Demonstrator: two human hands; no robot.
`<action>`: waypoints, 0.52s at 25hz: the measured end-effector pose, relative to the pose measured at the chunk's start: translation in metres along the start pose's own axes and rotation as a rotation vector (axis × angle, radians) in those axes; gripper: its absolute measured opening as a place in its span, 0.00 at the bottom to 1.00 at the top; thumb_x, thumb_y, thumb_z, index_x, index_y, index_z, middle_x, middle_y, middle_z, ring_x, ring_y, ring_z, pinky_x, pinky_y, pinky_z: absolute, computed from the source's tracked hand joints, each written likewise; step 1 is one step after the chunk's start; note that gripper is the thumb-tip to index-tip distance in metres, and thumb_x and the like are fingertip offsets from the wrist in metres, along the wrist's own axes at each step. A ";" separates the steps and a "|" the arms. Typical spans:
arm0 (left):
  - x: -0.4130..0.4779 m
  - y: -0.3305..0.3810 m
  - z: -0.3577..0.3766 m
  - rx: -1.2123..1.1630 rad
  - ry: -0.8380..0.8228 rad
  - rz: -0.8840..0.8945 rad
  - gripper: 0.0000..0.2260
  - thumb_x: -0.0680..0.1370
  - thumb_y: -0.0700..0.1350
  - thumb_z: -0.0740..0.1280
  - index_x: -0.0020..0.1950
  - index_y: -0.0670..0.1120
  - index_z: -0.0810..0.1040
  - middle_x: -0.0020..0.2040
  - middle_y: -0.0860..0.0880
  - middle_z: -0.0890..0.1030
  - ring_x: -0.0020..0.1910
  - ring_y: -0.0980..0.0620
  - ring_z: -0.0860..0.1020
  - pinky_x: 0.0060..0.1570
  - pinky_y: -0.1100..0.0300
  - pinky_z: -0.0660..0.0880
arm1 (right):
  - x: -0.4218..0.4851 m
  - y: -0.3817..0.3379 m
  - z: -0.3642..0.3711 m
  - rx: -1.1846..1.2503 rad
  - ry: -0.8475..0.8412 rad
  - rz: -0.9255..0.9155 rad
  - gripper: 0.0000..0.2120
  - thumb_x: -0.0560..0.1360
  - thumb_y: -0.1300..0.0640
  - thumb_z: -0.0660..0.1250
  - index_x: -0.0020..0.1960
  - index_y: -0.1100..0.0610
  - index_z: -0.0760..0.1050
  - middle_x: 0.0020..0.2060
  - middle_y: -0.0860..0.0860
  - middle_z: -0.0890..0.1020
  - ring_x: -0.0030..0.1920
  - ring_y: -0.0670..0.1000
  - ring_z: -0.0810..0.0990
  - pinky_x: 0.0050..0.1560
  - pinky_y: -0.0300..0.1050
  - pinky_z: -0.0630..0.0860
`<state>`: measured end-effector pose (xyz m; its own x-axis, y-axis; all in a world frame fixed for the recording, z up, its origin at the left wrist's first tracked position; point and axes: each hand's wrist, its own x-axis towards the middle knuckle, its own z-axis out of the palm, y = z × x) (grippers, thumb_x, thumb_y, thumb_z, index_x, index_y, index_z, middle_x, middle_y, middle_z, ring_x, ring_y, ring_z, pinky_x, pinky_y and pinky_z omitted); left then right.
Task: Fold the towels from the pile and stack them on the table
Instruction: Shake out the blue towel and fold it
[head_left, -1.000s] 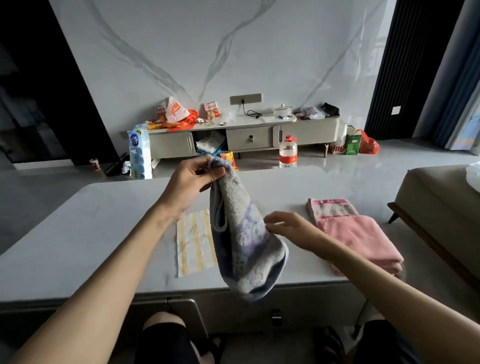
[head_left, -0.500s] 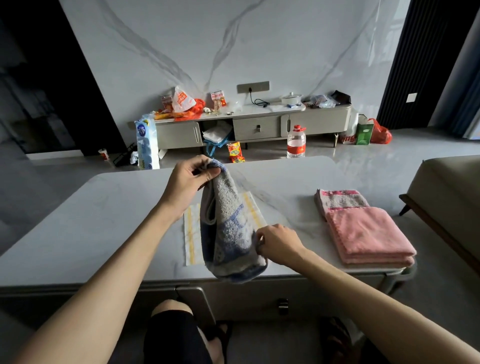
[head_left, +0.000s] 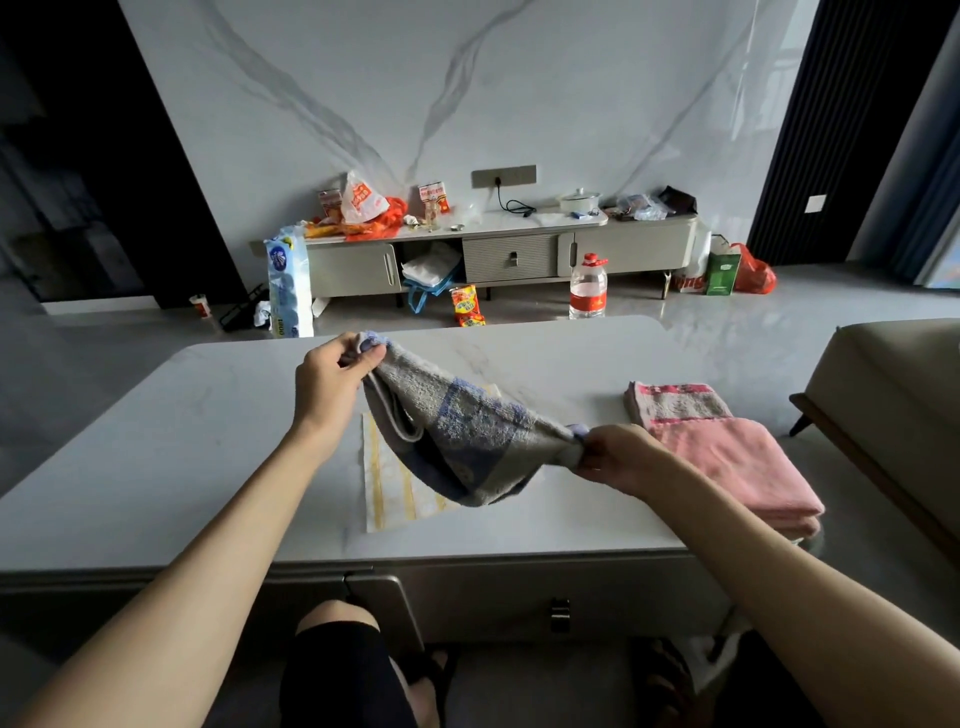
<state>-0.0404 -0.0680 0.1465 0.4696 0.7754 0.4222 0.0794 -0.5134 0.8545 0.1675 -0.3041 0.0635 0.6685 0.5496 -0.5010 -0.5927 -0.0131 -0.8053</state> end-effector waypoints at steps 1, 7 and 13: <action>0.001 -0.004 -0.002 -0.010 0.027 -0.024 0.06 0.76 0.47 0.71 0.41 0.45 0.80 0.27 0.57 0.73 0.26 0.61 0.67 0.33 0.62 0.64 | -0.003 -0.002 -0.002 0.232 -0.088 0.060 0.15 0.74 0.73 0.50 0.36 0.64 0.71 0.32 0.57 0.75 0.35 0.55 0.73 0.30 0.45 0.76; 0.003 -0.009 0.002 -0.143 0.034 -0.114 0.07 0.76 0.43 0.70 0.39 0.45 0.76 0.23 0.59 0.67 0.29 0.54 0.62 0.32 0.59 0.60 | -0.008 -0.001 -0.005 0.213 -0.284 -0.087 0.12 0.77 0.71 0.52 0.40 0.60 0.67 0.34 0.57 0.75 0.34 0.53 0.70 0.37 0.45 0.70; 0.013 0.019 0.002 -0.256 0.062 -0.079 0.11 0.74 0.44 0.72 0.33 0.49 0.74 0.23 0.58 0.67 0.28 0.56 0.62 0.31 0.57 0.59 | -0.012 0.004 -0.007 -0.061 -0.277 -0.220 0.22 0.68 0.81 0.50 0.47 0.64 0.76 0.41 0.58 0.76 0.38 0.52 0.75 0.36 0.41 0.77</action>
<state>-0.0310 -0.0682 0.1675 0.4154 0.8346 0.3618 -0.1150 -0.3464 0.9310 0.1604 -0.3170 0.0643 0.6253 0.7501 -0.2153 -0.4148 0.0857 -0.9059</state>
